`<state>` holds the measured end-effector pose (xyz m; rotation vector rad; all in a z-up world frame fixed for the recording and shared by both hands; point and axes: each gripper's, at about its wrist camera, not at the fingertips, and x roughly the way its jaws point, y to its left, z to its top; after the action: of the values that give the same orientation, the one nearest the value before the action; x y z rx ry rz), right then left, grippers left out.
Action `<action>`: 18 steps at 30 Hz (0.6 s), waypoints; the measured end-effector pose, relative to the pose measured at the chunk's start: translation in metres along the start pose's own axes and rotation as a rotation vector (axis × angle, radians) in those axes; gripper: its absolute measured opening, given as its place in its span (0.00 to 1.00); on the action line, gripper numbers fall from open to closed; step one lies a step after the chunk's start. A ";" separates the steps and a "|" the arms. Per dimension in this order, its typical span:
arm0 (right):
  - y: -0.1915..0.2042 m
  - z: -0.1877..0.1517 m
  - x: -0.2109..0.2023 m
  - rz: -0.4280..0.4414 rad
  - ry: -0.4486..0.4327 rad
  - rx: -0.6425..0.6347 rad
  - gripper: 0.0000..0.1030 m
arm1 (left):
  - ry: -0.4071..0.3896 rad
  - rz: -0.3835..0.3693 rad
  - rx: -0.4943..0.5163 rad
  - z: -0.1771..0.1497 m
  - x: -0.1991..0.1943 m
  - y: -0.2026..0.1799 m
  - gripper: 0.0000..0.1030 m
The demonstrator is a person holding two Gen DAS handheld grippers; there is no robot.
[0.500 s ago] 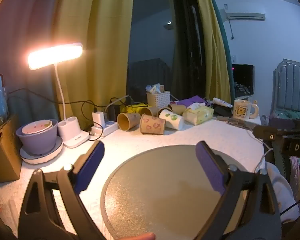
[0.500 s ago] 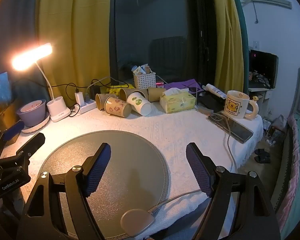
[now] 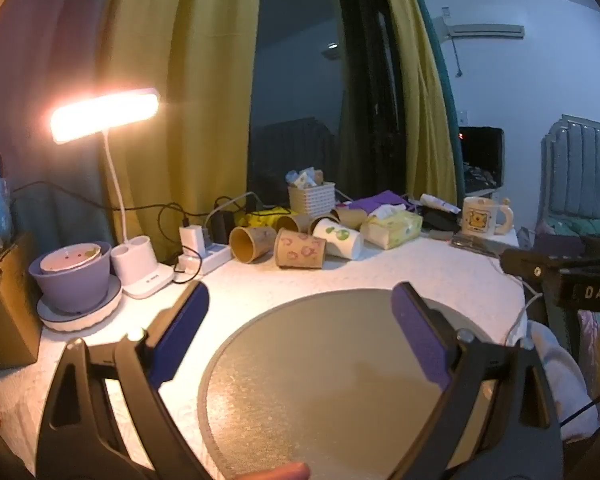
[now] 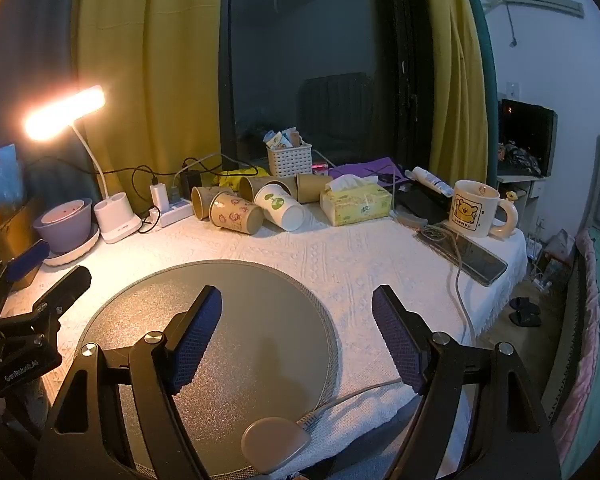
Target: Flip cup upright
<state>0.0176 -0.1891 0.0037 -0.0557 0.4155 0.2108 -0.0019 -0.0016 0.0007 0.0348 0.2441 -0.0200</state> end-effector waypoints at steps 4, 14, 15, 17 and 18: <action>0.000 0.000 0.000 0.001 0.001 0.000 0.78 | 0.003 -0.011 -0.007 -0.002 0.002 0.000 0.91; 0.000 0.000 0.000 0.001 0.001 0.000 0.78 | 0.014 -0.019 -0.009 -0.002 0.001 -0.006 0.91; 0.000 0.000 0.000 0.002 0.000 0.000 0.78 | 0.015 -0.018 -0.008 -0.002 0.001 -0.006 0.91; 0.000 0.001 0.000 0.001 0.001 0.001 0.78 | 0.017 -0.022 -0.011 -0.002 0.002 -0.006 0.91; 0.000 0.001 0.000 0.001 0.001 0.001 0.78 | 0.017 -0.023 -0.011 -0.002 0.001 -0.005 0.91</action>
<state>0.0180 -0.1888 0.0046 -0.0544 0.4165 0.2120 -0.0013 -0.0070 -0.0021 0.0209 0.2615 -0.0415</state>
